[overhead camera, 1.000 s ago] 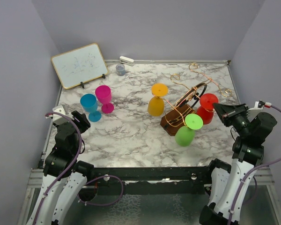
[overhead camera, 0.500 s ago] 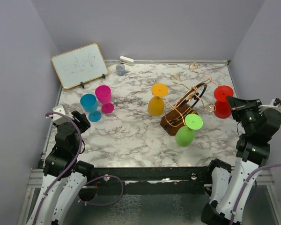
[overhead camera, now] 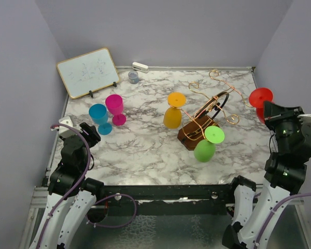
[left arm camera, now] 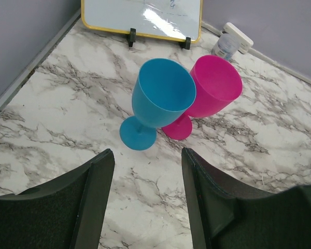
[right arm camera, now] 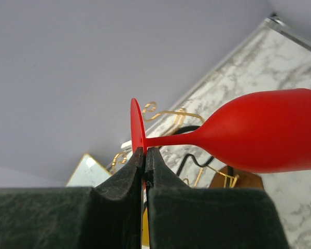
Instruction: Take the wine glass off the wine glass rack
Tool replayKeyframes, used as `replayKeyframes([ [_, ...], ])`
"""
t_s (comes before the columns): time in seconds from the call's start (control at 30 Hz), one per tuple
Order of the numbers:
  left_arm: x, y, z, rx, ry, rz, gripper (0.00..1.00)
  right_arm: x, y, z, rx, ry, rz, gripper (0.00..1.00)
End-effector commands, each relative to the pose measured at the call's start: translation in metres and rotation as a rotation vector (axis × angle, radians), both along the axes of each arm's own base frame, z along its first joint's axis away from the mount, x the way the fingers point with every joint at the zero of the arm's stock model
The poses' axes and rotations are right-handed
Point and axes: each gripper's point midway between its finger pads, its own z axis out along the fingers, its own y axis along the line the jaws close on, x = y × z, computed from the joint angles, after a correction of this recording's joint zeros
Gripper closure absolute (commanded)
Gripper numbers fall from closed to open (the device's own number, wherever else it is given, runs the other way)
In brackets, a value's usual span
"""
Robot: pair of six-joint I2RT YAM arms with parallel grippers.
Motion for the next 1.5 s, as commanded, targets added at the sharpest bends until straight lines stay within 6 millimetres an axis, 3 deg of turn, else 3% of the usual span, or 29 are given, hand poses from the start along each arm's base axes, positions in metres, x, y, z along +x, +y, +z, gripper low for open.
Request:
replayKeyframes([
  [0.0,0.000,-0.004,0.008,-0.003,-0.020,-0.028,0.43,0.013,0.044,0.068,-0.247,-0.231,0.315,0.99],
  [0.3,0.000,-0.006,0.008,-0.008,-0.022,-0.037,0.43,0.014,0.125,0.128,-0.283,-0.422,0.948,0.99],
  [0.47,0.000,-0.007,0.008,-0.012,-0.023,-0.039,0.43,0.008,0.160,0.158,-0.345,-0.476,1.147,0.99],
  [0.6,0.000,-0.007,0.008,-0.011,-0.022,-0.038,0.43,0.009,0.186,0.163,-0.384,-0.492,1.260,0.99],
  [0.77,0.001,-0.006,0.007,-0.011,-0.013,-0.033,0.43,0.014,0.221,0.145,-0.433,-0.502,1.372,0.99],
  [0.9,0.003,-0.007,0.005,-0.010,-0.003,-0.037,0.43,0.013,0.268,0.122,-0.506,-0.481,1.447,0.99],
  [1.03,0.004,-0.009,0.003,-0.009,0.008,-0.040,0.43,-0.006,0.334,0.092,-0.683,-0.463,1.475,0.99],
  [1.17,0.006,-0.011,0.005,-0.013,-0.001,-0.048,0.42,-0.023,0.375,0.050,-0.908,-0.429,1.448,0.99],
  [1.23,0.005,-0.013,0.009,-0.014,0.004,-0.064,0.41,-0.033,0.385,0.031,-1.025,-0.443,1.415,0.99],
  [1.33,-0.003,-0.012,0.022,-0.032,0.015,-0.060,0.38,-0.032,0.383,0.002,-1.187,-0.427,1.343,0.99],
  [1.47,-0.013,-0.028,0.054,-0.105,-0.010,-0.149,0.30,-0.058,0.388,-0.031,-1.383,-0.497,1.294,0.99],
])
